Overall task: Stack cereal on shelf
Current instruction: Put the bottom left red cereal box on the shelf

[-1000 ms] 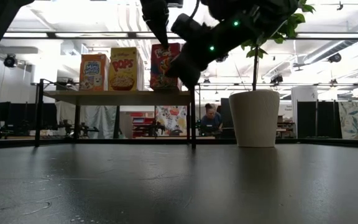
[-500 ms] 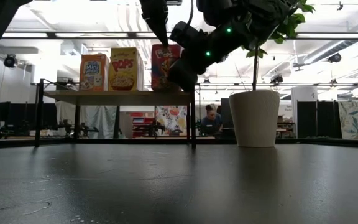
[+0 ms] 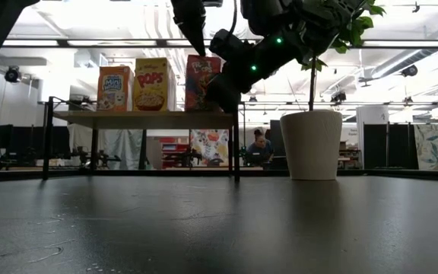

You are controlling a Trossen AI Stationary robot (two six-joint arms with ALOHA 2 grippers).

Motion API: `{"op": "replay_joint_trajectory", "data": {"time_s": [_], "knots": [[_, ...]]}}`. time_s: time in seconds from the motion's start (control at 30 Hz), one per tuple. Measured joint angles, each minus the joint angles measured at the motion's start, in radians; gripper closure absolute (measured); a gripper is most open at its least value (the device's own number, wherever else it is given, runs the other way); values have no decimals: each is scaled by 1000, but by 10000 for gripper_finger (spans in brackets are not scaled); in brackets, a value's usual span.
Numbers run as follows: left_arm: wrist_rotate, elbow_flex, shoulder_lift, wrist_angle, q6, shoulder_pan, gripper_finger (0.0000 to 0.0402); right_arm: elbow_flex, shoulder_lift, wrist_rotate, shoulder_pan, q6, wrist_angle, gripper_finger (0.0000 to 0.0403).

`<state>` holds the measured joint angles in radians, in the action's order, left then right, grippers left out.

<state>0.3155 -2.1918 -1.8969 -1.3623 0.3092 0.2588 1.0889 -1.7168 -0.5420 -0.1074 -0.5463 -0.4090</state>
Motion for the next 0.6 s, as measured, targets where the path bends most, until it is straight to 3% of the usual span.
{"op": "replay_joint_trajectory", "data": {"time_s": [0.33,0.5,0.6], "knots": [[19,-62,0,-37,0,-13,216,0,0,1,-3,22,0,391],[20,-165,3,-134,-25,-76,219,0,0,0,-2,25,8,390],[19,-136,44,-127,-34,-134,233,0,2,-2,5,27,8,390]]}}
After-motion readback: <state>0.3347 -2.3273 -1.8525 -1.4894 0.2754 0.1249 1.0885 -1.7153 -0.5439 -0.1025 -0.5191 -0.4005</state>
